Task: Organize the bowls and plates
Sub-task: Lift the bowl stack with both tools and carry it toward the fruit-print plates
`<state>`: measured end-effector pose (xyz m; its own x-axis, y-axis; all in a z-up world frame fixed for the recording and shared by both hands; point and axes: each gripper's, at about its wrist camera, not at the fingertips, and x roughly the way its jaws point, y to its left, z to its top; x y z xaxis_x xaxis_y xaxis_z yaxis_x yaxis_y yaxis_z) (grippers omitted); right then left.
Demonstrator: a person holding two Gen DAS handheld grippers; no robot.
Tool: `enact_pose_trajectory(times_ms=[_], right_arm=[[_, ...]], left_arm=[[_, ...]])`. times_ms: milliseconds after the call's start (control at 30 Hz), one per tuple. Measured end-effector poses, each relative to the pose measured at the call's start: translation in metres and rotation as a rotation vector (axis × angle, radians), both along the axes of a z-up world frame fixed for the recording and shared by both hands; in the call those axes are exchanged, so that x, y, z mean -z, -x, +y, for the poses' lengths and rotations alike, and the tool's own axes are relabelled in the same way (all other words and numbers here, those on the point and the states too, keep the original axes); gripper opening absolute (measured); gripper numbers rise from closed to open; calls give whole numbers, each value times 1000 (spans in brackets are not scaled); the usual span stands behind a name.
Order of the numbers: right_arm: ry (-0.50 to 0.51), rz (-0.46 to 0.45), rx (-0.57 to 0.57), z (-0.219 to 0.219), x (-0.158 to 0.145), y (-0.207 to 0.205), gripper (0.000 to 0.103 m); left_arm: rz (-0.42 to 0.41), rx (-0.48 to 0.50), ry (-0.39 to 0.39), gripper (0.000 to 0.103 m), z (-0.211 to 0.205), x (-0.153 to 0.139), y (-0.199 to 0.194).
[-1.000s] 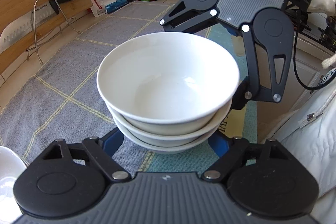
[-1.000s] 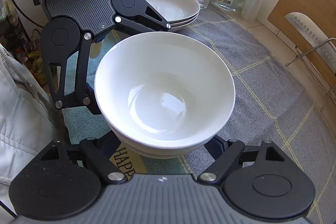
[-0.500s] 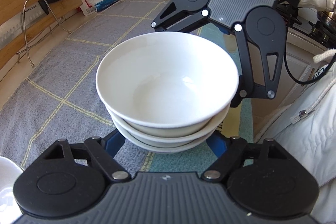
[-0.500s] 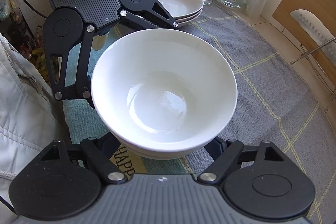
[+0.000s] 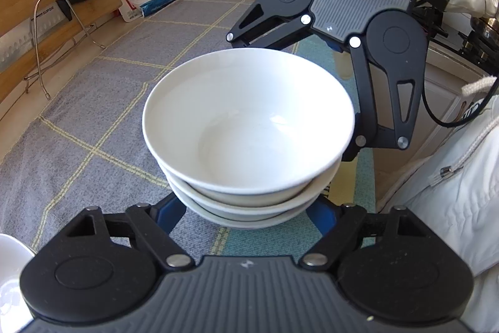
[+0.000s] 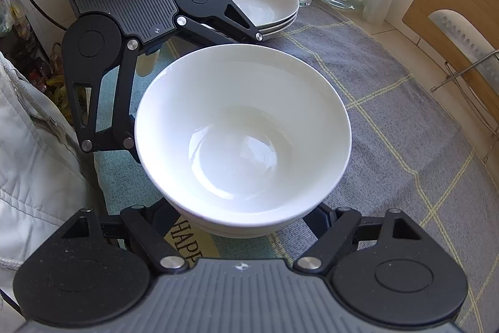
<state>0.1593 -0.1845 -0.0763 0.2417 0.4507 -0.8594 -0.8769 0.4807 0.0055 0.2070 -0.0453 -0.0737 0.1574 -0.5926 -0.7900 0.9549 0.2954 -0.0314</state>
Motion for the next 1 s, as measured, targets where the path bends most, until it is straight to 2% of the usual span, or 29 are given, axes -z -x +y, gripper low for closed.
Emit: enact_pose_trajectory(times_ms=[200, 467, 1000], right_arm=[[-5, 0, -11, 3, -8, -1, 87], [2, -24, -79, 20, -30, -7, 87], [7, -140, -277, 115, -65, -45, 87]], left_arm=[[-8, -21, 13, 83, 6, -7, 3], [-33, -91, 35, 83, 25, -28, 10], [-129, -295, 56, 83, 116, -64, -1]])
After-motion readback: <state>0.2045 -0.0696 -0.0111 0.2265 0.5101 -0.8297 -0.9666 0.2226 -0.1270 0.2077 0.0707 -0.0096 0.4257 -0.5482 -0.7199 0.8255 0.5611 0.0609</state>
